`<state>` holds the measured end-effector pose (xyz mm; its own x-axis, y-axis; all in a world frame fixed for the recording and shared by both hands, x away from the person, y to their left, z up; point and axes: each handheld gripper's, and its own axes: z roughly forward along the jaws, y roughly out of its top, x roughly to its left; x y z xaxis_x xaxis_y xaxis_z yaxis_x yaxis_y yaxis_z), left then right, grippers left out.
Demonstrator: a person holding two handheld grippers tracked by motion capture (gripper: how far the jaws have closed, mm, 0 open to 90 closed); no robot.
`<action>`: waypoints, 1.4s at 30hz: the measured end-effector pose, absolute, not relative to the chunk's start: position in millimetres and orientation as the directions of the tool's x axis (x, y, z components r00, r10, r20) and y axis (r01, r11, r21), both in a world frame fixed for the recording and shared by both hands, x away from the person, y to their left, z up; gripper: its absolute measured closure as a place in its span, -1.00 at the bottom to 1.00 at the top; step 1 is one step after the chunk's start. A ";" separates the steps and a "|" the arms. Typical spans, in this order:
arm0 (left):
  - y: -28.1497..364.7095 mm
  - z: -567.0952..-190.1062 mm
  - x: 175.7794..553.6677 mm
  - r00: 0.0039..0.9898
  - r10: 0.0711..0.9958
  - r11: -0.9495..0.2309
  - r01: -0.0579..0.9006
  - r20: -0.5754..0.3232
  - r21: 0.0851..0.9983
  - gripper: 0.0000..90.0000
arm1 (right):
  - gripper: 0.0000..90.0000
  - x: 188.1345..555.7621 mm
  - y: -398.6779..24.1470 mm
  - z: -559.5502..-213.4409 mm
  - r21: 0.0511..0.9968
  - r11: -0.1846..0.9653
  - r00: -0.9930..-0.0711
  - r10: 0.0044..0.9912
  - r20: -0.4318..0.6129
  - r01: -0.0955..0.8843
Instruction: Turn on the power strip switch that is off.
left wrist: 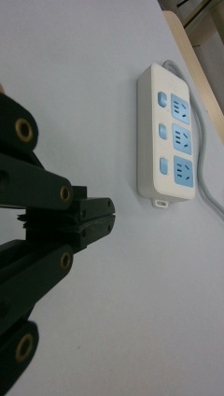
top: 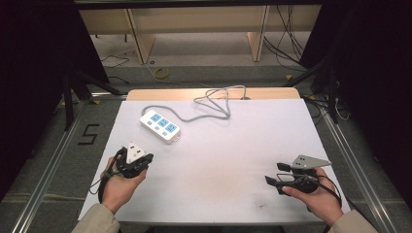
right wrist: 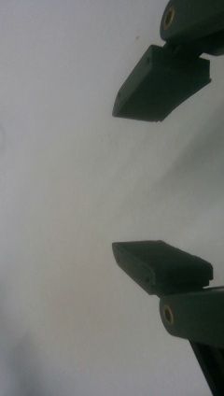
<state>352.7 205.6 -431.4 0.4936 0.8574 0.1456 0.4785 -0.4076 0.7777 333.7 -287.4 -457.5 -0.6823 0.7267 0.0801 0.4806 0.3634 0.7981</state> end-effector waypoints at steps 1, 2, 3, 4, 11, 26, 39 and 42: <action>205.6 -430.7 354.4 0.491 0.858 -0.409 0.479 0.149 0.777 0.99 | -0.34 333.7 -287.2 -457.6 0.799 0.362 -0.683 0.726 0.082 0.481; 205.6 -429.6 357.2 0.489 0.860 -0.407 0.479 0.148 0.778 1.00 | -0.34 333.6 -286.8 -457.7 0.798 0.362 -0.683 0.726 0.083 0.481; 205.8 -428.8 359.0 0.486 0.861 -0.405 0.478 0.150 0.779 0.99 | -0.34 333.5 -286.8 -457.6 0.797 0.363 -0.683 0.725 0.084 0.482; 206.0 -427.7 361.3 0.481 0.864 -0.401 0.479 0.148 0.781 0.99 | -0.34 333.5 -286.8 -457.6 0.797 0.363 -0.683 0.725 0.084 0.482; 209.8 -423.2 377.4 0.450 0.881 -0.376 0.484 0.144 0.790 1.00 | -0.34 333.8 -286.9 -457.8 0.798 0.362 -0.683 0.725 0.084 0.481; 214.6 -419.7 407.8 0.417 0.898 -0.359 0.508 0.141 0.783 1.00 | -0.34 335.0 -287.5 -459.4 0.800 0.355 -0.684 0.724 0.093 0.484; 217.9 -417.6 417.1 0.403 0.905 -0.348 0.514 0.137 0.784 1.00 | -0.34 335.6 -286.2 -458.9 0.800 0.360 -0.689 0.719 0.091 0.481; 218.4 -417.7 419.8 0.399 0.907 -0.346 0.518 0.137 0.782 1.00 | -0.34 335.5 -286.1 -459.2 0.801 0.360 -0.690 0.718 0.090 0.479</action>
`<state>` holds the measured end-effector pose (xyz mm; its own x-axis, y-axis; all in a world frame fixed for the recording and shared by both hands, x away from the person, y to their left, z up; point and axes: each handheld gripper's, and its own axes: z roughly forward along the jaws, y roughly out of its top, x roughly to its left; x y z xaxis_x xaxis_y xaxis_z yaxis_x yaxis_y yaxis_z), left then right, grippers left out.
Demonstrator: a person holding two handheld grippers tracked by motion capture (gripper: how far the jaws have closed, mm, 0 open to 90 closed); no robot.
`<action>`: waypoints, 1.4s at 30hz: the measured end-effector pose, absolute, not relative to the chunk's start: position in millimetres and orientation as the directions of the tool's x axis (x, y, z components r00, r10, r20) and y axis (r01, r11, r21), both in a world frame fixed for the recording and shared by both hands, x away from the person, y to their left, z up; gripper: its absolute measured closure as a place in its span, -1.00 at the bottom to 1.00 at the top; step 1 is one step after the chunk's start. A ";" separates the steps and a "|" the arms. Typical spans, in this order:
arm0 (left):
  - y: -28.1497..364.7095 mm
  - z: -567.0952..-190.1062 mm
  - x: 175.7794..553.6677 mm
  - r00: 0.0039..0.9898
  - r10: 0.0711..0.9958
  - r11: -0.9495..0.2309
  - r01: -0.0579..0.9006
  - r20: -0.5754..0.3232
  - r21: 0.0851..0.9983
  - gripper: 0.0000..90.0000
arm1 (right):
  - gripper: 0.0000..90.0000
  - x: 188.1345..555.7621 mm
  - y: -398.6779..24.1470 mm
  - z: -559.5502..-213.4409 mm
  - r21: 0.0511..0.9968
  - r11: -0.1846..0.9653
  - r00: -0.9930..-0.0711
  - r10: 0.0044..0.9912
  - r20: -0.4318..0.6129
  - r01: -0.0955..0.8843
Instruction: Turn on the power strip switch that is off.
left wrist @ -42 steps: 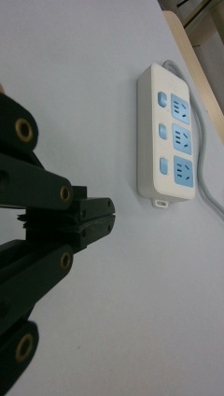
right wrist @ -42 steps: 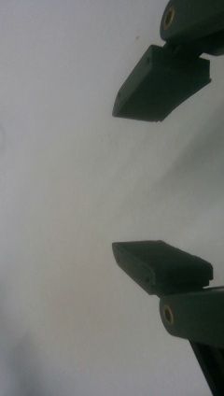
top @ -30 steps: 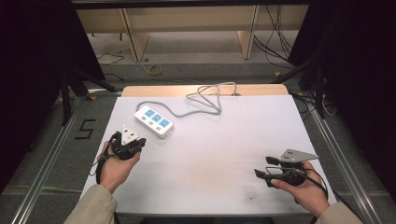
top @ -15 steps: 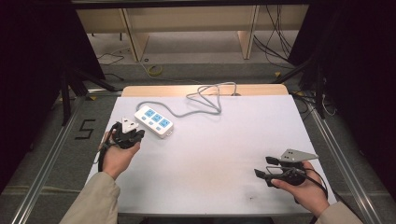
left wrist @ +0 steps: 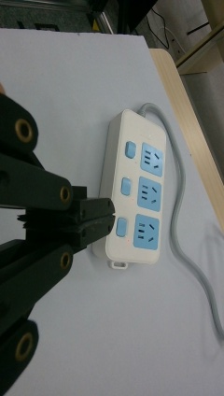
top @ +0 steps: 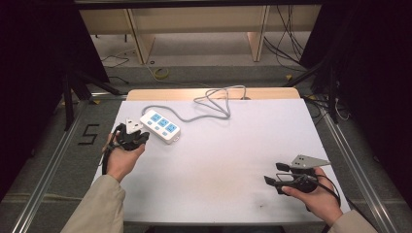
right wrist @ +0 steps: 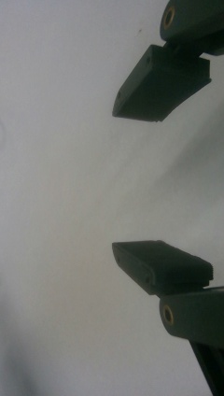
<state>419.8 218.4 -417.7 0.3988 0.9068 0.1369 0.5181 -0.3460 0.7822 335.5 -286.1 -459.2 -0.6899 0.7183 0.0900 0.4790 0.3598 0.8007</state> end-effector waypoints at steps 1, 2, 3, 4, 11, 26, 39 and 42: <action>218.7 -417.7 421.2 0.399 0.907 -0.346 0.519 0.137 0.782 1.00 | -0.34 335.5 -286.2 -459.2 0.800 0.361 -0.690 0.718 0.090 0.480; 218.7 -417.8 422.8 0.397 0.908 -0.344 0.520 0.135 0.782 1.00 | -0.34 335.5 -286.2 -459.4 0.799 0.362 -0.690 0.718 0.090 0.480; 218.6 -418.0 424.2 0.395 0.909 -0.342 0.521 0.134 0.782 1.00 | -0.34 335.6 -286.3 -459.6 0.799 0.362 -0.690 0.718 0.089 0.480; 218.7 -418.1 425.7 0.395 0.908 -0.344 0.521 0.136 0.781 1.00 | -0.34 335.6 -286.4 -459.6 0.798 0.363 -0.689 0.719 0.089 0.481; 218.7 -420.4 432.9 0.388 0.911 -0.344 0.528 0.140 0.777 1.00 | -0.34 335.6 -286.5 -459.8 0.796 0.363 -0.689 0.719 0.091 0.484; 224.6 -421.8 446.9 0.376 0.912 -0.360 0.538 0.165 0.762 1.00 | -0.35 336.1 -286.0 -461.0 0.796 0.361 -0.687 0.721 0.092 0.486; 224.5 -423.1 460.8 0.372 0.913 -0.362 0.553 0.167 0.751 1.00 | -0.35 336.7 -286.0 -461.9 0.793 0.365 -0.689 0.719 0.092 0.487; 224.6 -421.5 464.0 0.372 0.913 -0.363 0.552 0.168 0.751 1.00 | -0.35 337.0 -285.4 -462.5 0.792 0.363 -0.688 0.720 0.096 0.491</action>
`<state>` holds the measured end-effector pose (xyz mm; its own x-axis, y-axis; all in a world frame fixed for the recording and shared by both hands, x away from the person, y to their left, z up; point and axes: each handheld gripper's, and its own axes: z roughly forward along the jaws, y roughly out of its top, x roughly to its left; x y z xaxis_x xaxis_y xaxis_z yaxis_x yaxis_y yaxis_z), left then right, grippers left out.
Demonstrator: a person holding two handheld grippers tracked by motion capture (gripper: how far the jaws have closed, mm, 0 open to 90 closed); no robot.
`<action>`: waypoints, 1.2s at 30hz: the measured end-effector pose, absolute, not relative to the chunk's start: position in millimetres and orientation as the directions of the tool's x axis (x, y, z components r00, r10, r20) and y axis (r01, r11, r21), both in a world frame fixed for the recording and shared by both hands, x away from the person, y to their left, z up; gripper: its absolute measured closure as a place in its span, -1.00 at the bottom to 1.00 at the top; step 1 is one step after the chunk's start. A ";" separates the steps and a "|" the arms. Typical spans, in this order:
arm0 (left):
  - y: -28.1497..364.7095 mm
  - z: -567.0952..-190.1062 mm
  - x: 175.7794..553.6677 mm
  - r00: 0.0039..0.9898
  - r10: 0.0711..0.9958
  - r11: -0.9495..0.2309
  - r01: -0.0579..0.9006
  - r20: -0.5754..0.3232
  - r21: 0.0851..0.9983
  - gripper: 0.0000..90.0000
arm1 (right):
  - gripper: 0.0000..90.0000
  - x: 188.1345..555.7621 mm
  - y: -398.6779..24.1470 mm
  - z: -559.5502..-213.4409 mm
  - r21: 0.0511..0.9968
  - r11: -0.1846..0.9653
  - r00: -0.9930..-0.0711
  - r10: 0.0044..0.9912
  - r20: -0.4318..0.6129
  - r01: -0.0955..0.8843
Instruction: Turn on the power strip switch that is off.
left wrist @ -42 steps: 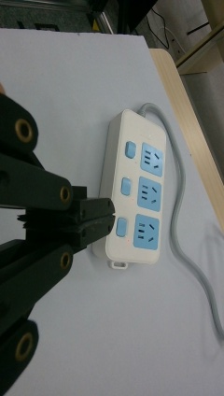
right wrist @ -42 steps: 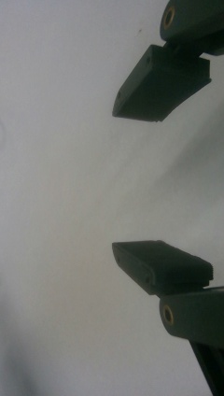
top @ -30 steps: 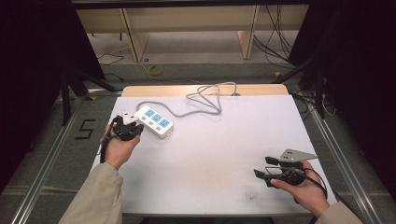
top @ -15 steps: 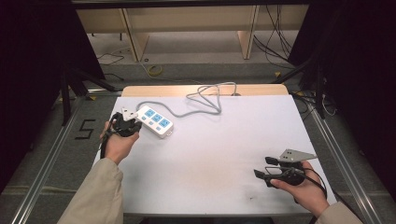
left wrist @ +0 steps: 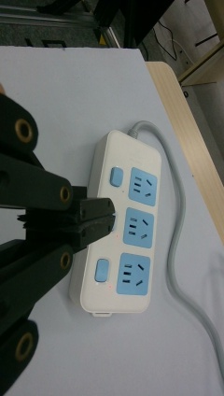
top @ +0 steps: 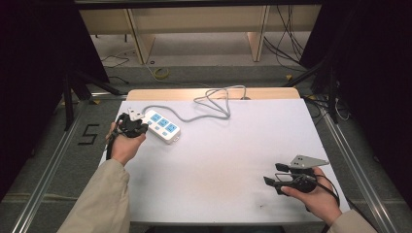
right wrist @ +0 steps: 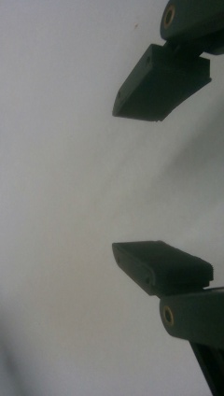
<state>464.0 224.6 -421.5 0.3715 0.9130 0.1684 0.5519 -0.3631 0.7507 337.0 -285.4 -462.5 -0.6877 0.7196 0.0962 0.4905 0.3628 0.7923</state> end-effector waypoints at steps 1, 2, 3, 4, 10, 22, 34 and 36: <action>224.5 -420.8 465.0 0.370 0.913 -0.363 0.552 0.169 0.751 1.00 | -0.35 337.1 -285.2 -462.6 0.791 0.365 -0.689 0.719 0.096 0.491; 224.6 -420.2 465.8 0.370 0.913 -0.363 0.550 0.170 0.752 1.00 | -0.35 337.2 -285.2 -462.7 0.790 0.368 -0.690 0.717 0.095 0.491; 224.6 -419.8 466.7 0.368 0.915 -0.359 0.551 0.167 0.753 1.00 | -0.35 337.2 -285.2 -462.9 0.790 0.368 -0.691 0.716 0.096 0.491; 224.7 -419.6 467.3 0.368 0.915 -0.360 0.551 0.168 0.753 1.00 | -0.35 337.2 -285.3 -462.9 0.789 0.368 -0.691 0.716 0.096 0.491; 225.3 -418.1 470.3 0.365 0.916 -0.358 0.554 0.167 0.752 1.00 | -0.35 337.2 -285.7 -463.0 0.792 0.362 -0.687 0.720 0.097 0.492; 227.9 -422.8 477.2 0.352 0.922 -0.346 0.570 0.159 0.746 1.00 | -0.35 337.6 -285.5 -463.3 0.790 0.369 -0.691 0.716 0.094 0.490; 228.7 -425.7 486.2 0.343 0.924 -0.350 0.580 0.169 0.735 1.00 | -0.35 337.0 -285.6 -463.6 0.791 0.368 -0.691 0.717 0.093 0.489; 229.1 -425.7 487.7 0.345 0.923 -0.354 0.582 0.172 0.732 1.00 | -0.35 336.9 -285.9 -463.6 0.790 0.367 -0.689 0.718 0.094 0.491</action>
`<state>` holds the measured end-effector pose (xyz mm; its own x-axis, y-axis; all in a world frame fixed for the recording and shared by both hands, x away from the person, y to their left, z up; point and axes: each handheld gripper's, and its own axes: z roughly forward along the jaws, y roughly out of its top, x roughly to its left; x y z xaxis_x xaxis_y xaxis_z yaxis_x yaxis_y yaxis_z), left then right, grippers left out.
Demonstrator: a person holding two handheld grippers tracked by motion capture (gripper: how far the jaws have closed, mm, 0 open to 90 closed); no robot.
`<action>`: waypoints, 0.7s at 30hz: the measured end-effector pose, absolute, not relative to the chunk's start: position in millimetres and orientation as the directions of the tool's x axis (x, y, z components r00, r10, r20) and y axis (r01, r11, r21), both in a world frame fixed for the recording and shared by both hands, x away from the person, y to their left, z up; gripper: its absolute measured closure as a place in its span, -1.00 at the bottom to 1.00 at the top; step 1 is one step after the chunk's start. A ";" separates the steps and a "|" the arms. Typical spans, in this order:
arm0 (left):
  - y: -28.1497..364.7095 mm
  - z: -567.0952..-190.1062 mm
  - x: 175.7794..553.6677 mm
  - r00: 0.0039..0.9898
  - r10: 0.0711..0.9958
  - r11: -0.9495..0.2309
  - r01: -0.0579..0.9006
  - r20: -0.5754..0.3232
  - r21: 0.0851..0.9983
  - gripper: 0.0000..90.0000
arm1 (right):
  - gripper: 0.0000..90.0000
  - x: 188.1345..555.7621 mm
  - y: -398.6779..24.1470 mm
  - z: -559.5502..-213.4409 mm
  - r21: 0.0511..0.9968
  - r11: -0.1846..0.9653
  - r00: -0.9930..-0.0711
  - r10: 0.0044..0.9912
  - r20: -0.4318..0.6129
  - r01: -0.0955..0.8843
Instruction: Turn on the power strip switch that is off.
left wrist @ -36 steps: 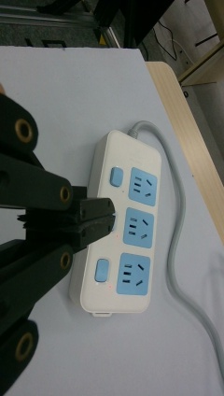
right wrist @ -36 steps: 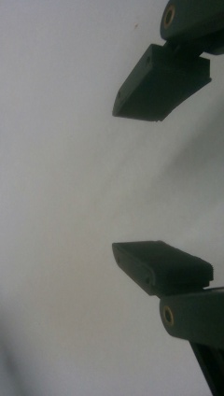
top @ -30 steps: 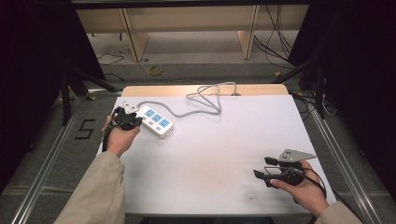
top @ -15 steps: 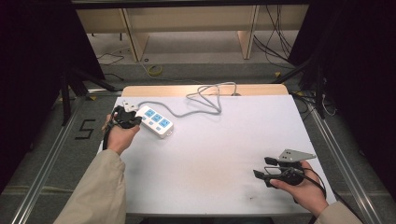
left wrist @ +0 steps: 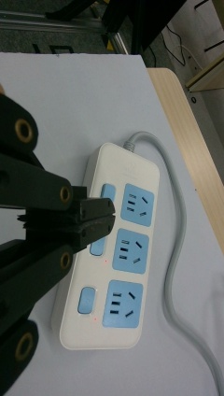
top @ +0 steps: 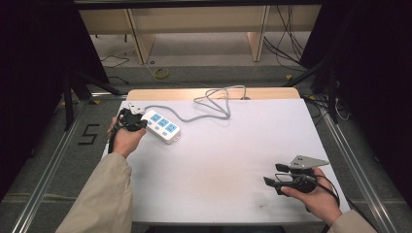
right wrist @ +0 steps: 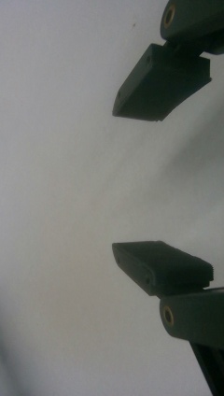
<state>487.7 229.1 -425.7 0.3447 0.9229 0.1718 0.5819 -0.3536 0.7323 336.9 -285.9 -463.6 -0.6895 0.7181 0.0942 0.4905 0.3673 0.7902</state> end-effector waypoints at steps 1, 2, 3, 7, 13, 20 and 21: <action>229.0 -425.9 488.4 0.343 0.924 -0.351 0.581 0.171 0.734 1.00 | -0.35 337.0 -286.0 -463.7 0.790 0.367 -0.690 0.718 0.094 0.491; 228.9 -426.2 489.0 0.342 0.924 -0.351 0.579 0.172 0.736 1.00 | -0.35 337.0 -286.1 -463.8 0.790 0.367 -0.690 0.718 0.095 0.491; 228.9 -426.5 489.5 0.342 0.923 -0.353 0.578 0.175 0.736 1.00 | -0.35 337.1 -286.2 -463.8 0.790 0.367 -0.690 0.718 0.095 0.491; 229.6 -428.2 491.4 0.346 0.920 -0.365 0.577 0.185 0.731 1.00 | -0.35 336.7 -286.3 -463.7 0.788 0.367 -0.688 0.719 0.098 0.495; 230.4 -427.8 495.8 0.340 0.922 -0.361 0.577 0.186 0.733 1.00 | -0.35 336.8 -286.6 -463.9 0.787 0.367 -0.688 0.719 0.098 0.496; 229.4 -428.7 501.6 0.339 0.921 -0.365 0.582 0.191 0.727 1.00 | -0.35 336.7 -286.7 -463.9 0.787 0.367 -0.687 0.720 0.098 0.496; 229.3 -429.3 502.3 0.341 0.919 -0.371 0.584 0.197 0.722 1.00 | -0.35 336.7 -286.8 -463.9 0.786 0.368 -0.687 0.720 0.097 0.497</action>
<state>502.3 229.3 -429.3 0.3409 0.9193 0.1966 0.5840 -0.3710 0.7220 336.7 -286.8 -463.9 -0.6869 0.7203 0.0967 0.4967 0.3682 0.7860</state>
